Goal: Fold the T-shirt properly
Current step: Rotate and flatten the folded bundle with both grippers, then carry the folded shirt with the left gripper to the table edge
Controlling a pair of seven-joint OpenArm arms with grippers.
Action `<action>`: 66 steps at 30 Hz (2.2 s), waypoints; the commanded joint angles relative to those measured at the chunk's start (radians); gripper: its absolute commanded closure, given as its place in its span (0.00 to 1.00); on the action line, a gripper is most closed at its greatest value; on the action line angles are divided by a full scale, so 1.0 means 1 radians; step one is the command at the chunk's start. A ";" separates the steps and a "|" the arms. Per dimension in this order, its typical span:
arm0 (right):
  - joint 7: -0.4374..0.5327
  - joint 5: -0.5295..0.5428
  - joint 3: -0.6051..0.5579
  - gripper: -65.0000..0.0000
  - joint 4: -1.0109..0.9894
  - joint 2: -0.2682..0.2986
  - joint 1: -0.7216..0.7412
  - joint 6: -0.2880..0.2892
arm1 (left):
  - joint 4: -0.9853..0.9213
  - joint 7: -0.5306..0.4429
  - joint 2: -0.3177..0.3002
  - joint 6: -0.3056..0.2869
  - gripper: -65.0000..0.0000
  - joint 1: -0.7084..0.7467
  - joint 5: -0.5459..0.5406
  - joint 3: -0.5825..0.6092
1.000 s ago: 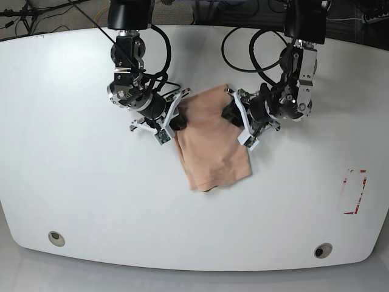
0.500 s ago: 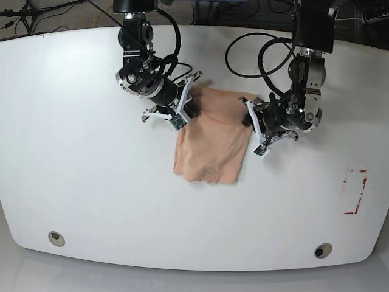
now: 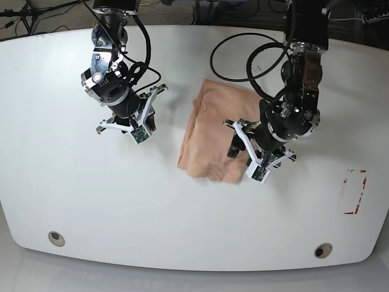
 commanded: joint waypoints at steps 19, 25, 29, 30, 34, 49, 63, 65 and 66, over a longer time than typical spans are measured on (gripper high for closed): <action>0.021 0.019 0.026 0.88 0.019 0.028 -0.006 0.007 | -0.257 -0.461 0.056 0.331 0.25 0.067 0.269 0.260; 0.021 0.019 0.028 0.88 0.020 0.028 -0.006 0.007 | -0.446 -0.485 0.050 0.339 0.25 0.061 0.263 0.250; 0.021 0.019 0.028 0.88 0.023 0.028 -0.006 0.007 | -0.583 -0.485 0.011 0.291 0.25 0.061 0.261 0.203; 0.021 0.019 0.028 0.88 0.025 0.028 -0.006 0.007 | -0.584 -0.485 0.008 0.281 0.25 0.061 0.261 0.197; 0.021 0.019 0.028 0.88 0.025 0.028 -0.007 0.007 | -0.581 -0.482 -0.055 0.163 0.25 0.110 0.261 0.068; 0.022 0.019 0.026 0.88 0.039 0.028 -0.024 0.007 | -0.627 -0.482 -0.378 -0.127 0.25 0.193 0.263 -0.254; 0.025 0.019 0.025 0.88 0.039 0.028 -0.027 0.007 | -0.874 -0.548 -0.633 -0.273 0.25 0.186 0.261 -0.377; 0.025 0.019 0.025 0.88 0.039 0.027 -0.027 0.007 | -0.886 -0.568 -0.653 -0.289 0.25 0.186 0.261 -0.393; 0.025 0.019 0.023 0.88 0.039 0.027 -0.027 0.007 | -0.889 -0.574 -0.662 -0.298 0.25 0.186 0.261 -0.400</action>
